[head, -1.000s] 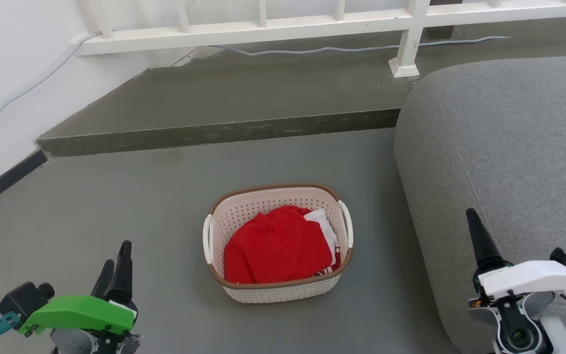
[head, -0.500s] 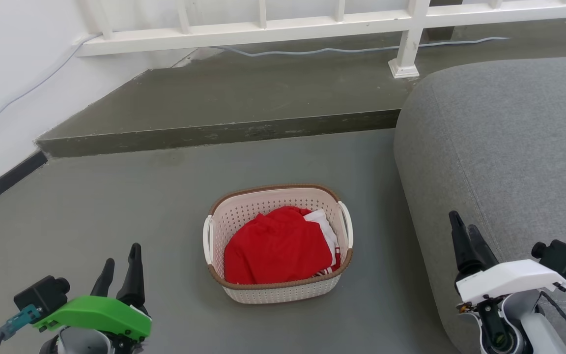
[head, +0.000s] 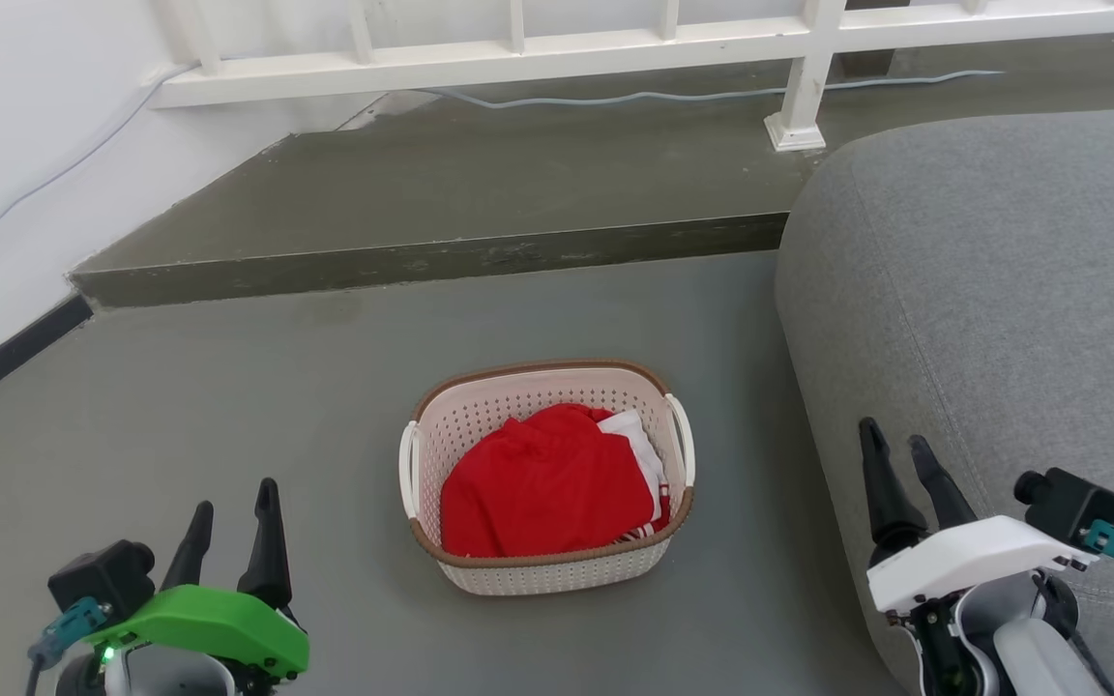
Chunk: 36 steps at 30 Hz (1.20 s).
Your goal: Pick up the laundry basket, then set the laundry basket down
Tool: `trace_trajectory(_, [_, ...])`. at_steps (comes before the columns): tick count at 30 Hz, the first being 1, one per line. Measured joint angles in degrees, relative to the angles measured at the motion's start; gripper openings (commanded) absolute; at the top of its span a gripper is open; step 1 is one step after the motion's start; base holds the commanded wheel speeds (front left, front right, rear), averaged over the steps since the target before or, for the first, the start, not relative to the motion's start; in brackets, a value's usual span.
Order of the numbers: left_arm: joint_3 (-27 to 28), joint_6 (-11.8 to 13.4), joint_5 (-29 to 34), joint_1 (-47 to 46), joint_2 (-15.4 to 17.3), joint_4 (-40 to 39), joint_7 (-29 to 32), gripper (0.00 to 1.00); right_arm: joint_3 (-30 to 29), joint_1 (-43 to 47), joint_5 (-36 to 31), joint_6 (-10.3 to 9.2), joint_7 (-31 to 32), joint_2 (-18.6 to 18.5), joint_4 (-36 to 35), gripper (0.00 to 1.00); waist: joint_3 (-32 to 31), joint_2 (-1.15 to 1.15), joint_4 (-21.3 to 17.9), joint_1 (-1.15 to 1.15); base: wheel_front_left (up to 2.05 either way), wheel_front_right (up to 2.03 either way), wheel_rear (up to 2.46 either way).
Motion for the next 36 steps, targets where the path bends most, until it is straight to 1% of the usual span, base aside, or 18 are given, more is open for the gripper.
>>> trace_trajectory(5, [-0.21, 0.56, 4.01, 0.02, -0.03, -0.67, -1.01, 1.0, 0.93, 0.19, -3.91, -0.94, -0.6, 0.1, -0.69, 1.0, 0.14, 0.0, 0.0, 0.0, 0.0, 0.0, 0.0])
trace_trajectory(19, [-2.18, 2.45, 16.11, 0.34, -0.13, -1.22, -3.98, 1.0, 3.58, 0.43, -15.46, -2.57, -3.05, 0.15, -2.63, 1.0, 0.54, 0.0, -0.14, 0.0, 0.0, 0.0, 0.0])
trace_trajectory(20, [-2.29, 2.58, 16.95, 0.35, -0.15, -1.22, -4.31, 1.0, 3.82, 0.43, -16.23, -2.96, -3.31, 0.16, -2.74, 1.0, 0.57, 0.0, -0.14, 0.0, 0.0, 0.0, 0.0])
trace_trajectory(27, [-2.93, 3.32, 21.45, 0.53, -0.25, -1.12, -5.44, 1.0, 4.93, 0.47, -21.65, -3.54, -4.57, 0.2, -3.21, 1.0, 0.82, 0.0, -0.14, 0.0, 0.0, 0.0, 0.0])
trace_trajectory(28, [-3.18, 3.53, 23.04, 0.54, -0.26, -1.08, -5.89, 1.0, 5.3, 0.48, -22.98, -4.01, -4.83, 0.21, -3.41, 1.0, 0.88, 0.0, -0.15, 0.0, 0.0, 0.0, 0.0])
trace_trajectory(29, [-3.31, 3.57, 23.86, 0.54, -0.26, -1.05, -6.08, 1.0, 5.46, 0.48, -23.91, -4.06, -5.02, 0.23, -3.47, 1.0, 0.91, 0.0, -0.15, 0.0, 0.0, 0.0, 0.0])
trace_trajectory(36, [-3.75, 4.54, 27.55, 0.55, -0.48, -0.71, -7.37, 1.0, 6.69, 0.5, -29.29, -5.05, -6.11, 0.26, -4.16, 1.0, 1.08, 0.0, -0.17, 0.0, 0.0, 0.0, 0.0])
